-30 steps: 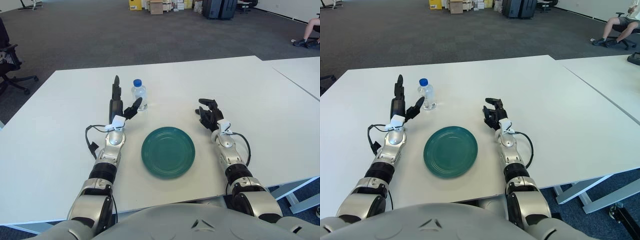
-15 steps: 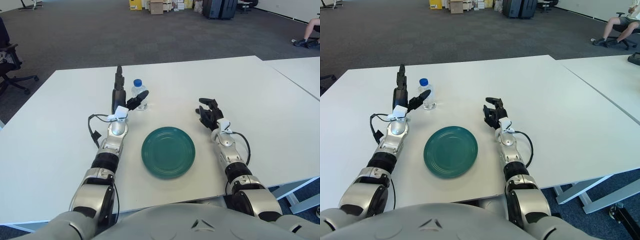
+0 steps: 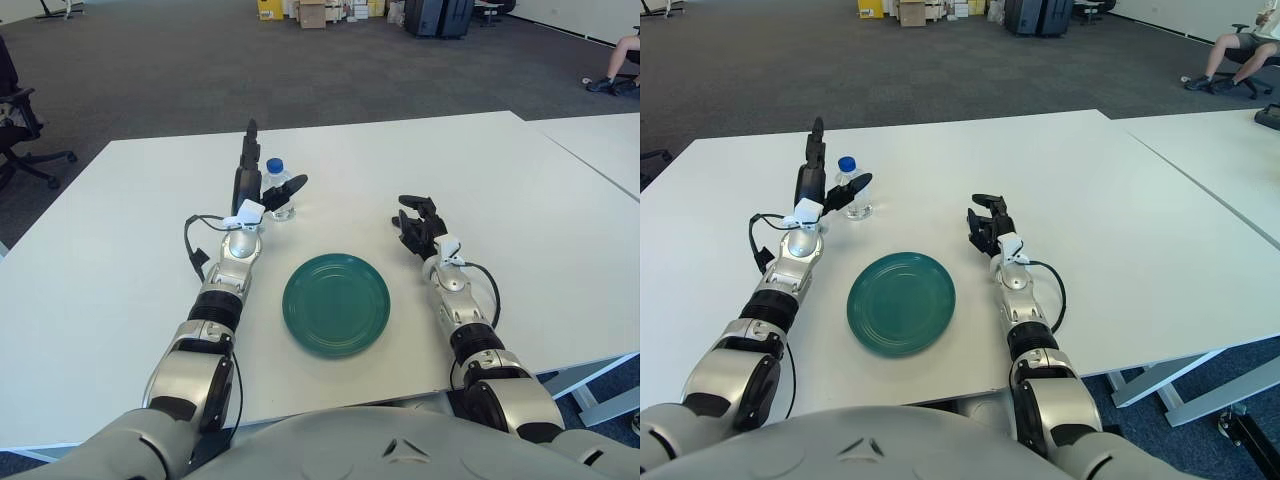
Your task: Put the bottle into the plate.
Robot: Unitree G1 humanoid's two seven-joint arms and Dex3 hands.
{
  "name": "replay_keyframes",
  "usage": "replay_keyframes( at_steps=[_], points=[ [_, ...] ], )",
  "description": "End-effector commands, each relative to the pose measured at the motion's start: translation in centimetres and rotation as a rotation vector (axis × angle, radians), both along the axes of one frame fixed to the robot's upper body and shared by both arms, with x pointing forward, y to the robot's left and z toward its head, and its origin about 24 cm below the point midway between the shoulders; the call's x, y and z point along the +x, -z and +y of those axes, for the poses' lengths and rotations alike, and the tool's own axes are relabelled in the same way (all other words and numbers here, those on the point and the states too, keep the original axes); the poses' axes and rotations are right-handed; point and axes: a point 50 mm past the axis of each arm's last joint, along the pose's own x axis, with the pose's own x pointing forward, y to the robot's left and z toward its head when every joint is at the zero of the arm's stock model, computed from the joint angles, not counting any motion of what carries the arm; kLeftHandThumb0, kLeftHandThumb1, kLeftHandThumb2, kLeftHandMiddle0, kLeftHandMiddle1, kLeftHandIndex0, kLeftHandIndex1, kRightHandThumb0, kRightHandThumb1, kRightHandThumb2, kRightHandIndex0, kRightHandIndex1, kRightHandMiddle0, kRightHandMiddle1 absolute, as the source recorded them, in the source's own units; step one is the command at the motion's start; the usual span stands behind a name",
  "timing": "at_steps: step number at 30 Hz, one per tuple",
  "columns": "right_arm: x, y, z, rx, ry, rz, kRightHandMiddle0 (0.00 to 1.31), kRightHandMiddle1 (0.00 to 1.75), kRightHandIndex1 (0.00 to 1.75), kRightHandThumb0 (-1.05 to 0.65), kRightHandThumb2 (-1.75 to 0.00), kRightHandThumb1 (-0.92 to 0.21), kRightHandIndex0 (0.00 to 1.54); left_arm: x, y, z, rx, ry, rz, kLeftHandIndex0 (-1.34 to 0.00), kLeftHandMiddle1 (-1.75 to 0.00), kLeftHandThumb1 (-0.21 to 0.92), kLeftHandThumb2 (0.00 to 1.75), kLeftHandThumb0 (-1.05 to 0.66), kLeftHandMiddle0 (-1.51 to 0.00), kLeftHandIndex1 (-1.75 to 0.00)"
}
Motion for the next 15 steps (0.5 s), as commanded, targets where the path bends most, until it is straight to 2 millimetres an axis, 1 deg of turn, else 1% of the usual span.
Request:
replay_keyframes(
  at_steps=[1, 8, 15],
  points=[
    [0.6, -0.9, -0.1, -0.006, 0.005, -0.033, 0.00, 1.00, 0.84, -0.68, -0.63, -0.92, 0.31, 0.8, -0.4, -0.3, -0.011, 0.009, 0.020, 0.00, 0.00, 0.87, 0.04, -1.05, 0.00, 0.00],
    [0.7, -0.8, -0.2, -0.006, 0.008, -0.031, 0.00, 1.02, 0.86, -0.69, -0.63, -0.92, 0.31, 1.7, 0.5, -1.0, -0.073, -0.001, 0.127, 0.00, 0.00, 0.88, 0.04, -1.05, 0.00, 0.00],
    [0.8, -0.7, -0.4, 0.007, -0.005, -0.020, 0.00, 1.03, 0.86, -0.69, -0.62, -0.92, 0.31, 2.7, 2.3, -1.2, -0.103, -0.068, 0.272, 0.00, 0.00, 0.90, 0.04, -1.05, 0.00, 0.00]
  ],
)
